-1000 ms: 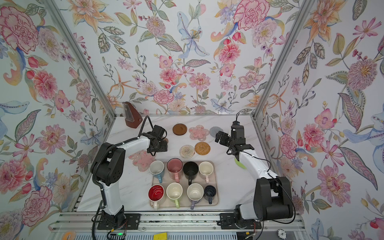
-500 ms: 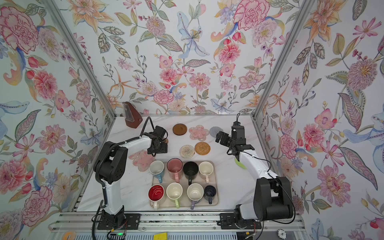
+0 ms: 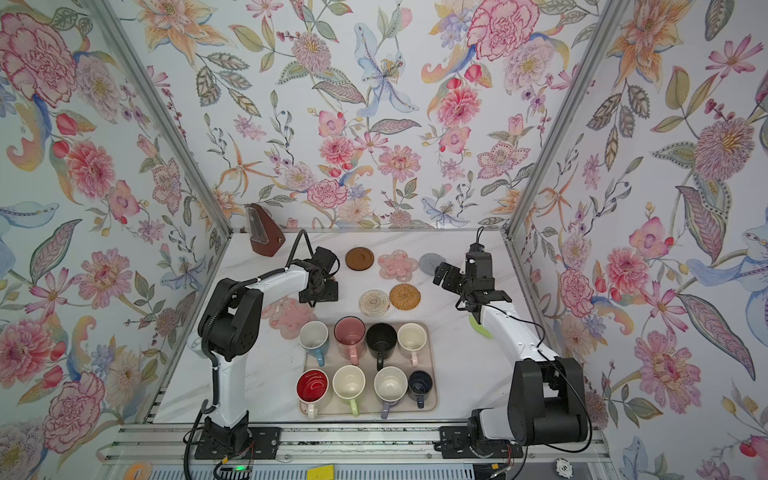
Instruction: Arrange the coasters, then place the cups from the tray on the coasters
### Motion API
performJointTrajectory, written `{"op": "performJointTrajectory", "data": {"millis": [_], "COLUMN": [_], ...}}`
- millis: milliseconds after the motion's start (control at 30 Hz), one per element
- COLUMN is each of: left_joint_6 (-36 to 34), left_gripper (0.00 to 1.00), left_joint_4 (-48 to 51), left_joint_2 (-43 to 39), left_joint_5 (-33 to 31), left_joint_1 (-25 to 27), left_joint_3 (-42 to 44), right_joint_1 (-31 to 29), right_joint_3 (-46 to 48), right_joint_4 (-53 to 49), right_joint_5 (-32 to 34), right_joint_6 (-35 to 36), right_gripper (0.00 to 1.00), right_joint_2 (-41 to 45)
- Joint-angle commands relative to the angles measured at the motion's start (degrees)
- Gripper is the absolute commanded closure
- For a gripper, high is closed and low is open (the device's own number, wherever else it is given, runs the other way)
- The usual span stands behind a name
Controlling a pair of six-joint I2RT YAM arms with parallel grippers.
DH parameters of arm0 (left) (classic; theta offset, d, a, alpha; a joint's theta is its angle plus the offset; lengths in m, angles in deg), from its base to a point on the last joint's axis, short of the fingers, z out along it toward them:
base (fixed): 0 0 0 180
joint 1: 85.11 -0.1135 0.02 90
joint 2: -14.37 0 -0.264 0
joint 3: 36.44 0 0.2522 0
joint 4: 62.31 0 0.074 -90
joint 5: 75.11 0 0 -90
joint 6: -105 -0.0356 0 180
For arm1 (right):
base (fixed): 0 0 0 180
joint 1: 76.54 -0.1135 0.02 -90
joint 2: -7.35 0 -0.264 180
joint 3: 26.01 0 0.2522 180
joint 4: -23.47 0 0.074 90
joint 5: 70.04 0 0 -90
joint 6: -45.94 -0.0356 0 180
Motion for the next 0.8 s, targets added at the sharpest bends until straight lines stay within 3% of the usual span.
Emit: {"op": "performJointTrajectory", "data": {"millis": [0,767], "left_joint_6": [-1.3,-3.6], "left_gripper": [0.17,0.14], "left_joint_4": [-0.4,1.4], "left_joint_2": [3.6,6.5], "left_joint_5": [1.8,4.5], "left_joint_1": [-0.5,-3.2], "left_joint_3": [-1.8,-8.2], "right_joint_1": [0.3,0.8], "right_joint_3": [0.7,0.1], "right_joint_4": [0.7,0.6], "right_joint_5": [-0.8,-2.0], "right_joint_6": [-0.6,-1.2], "right_gripper": [0.01,0.01], "right_joint_2": [1.1,0.4]}}
